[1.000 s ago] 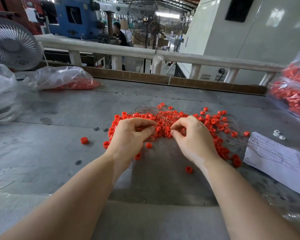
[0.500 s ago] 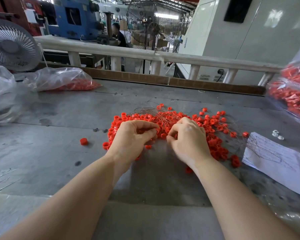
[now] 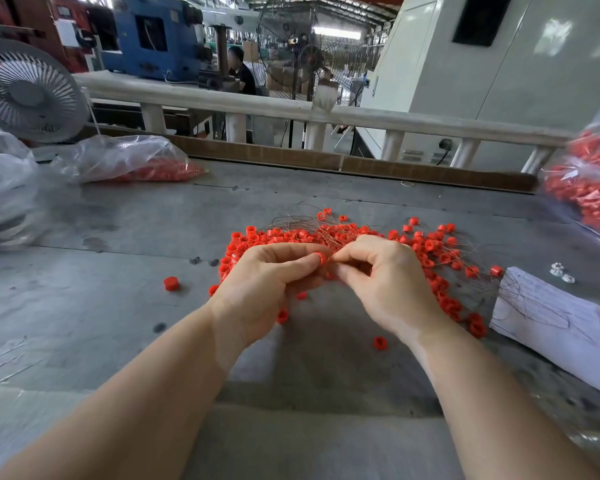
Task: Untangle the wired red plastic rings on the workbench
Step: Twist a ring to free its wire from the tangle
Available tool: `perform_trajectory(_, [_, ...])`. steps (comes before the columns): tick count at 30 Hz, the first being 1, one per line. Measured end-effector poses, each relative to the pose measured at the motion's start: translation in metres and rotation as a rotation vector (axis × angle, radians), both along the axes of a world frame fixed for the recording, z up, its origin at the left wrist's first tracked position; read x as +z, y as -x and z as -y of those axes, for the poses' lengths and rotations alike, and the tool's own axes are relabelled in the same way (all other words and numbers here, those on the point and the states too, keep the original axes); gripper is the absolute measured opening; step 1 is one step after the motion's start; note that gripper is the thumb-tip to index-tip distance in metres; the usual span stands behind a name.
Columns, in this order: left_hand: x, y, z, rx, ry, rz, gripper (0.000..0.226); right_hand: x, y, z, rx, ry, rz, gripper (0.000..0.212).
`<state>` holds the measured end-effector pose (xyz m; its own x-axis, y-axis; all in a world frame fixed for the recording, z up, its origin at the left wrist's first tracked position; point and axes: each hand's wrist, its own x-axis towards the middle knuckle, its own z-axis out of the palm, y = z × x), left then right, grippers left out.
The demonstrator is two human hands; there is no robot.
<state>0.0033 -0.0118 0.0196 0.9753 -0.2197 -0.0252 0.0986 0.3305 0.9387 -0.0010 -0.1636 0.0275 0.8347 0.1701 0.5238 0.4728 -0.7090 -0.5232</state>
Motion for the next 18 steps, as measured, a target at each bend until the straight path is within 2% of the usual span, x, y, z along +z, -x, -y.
perform_trajectory(5, [0.002, -0.002, -0.001, 0.118, 0.03, 0.083, 0.017, -0.001, -0.002, 0.005, -0.08, 0.033, -0.038, 0.006])
perform_trajectory(9, [0.0, 0.0, -0.001, 0.181, -0.196, 0.256, 0.021, 0.0, -0.001, 0.006, -0.16, 0.023, -0.054, 0.005])
perform_trajectory(13, [0.001, 0.005, 0.0, 0.207, -0.374, 0.39, 0.027, 0.005, 0.003, 0.004, -0.197, -0.062, 0.022, 0.019])
perform_trajectory(15, [0.002, 0.007, 0.003, 0.203, -0.423, 0.418, 0.03, 0.009, 0.004, 0.004, -0.156, -0.132, 0.059, 0.019])
perform_trajectory(18, [0.003, 0.008, 0.006, 0.191, -0.497, 0.476, 0.035, 0.012, 0.005, 0.001, 0.029, -0.292, 0.022, 0.021])
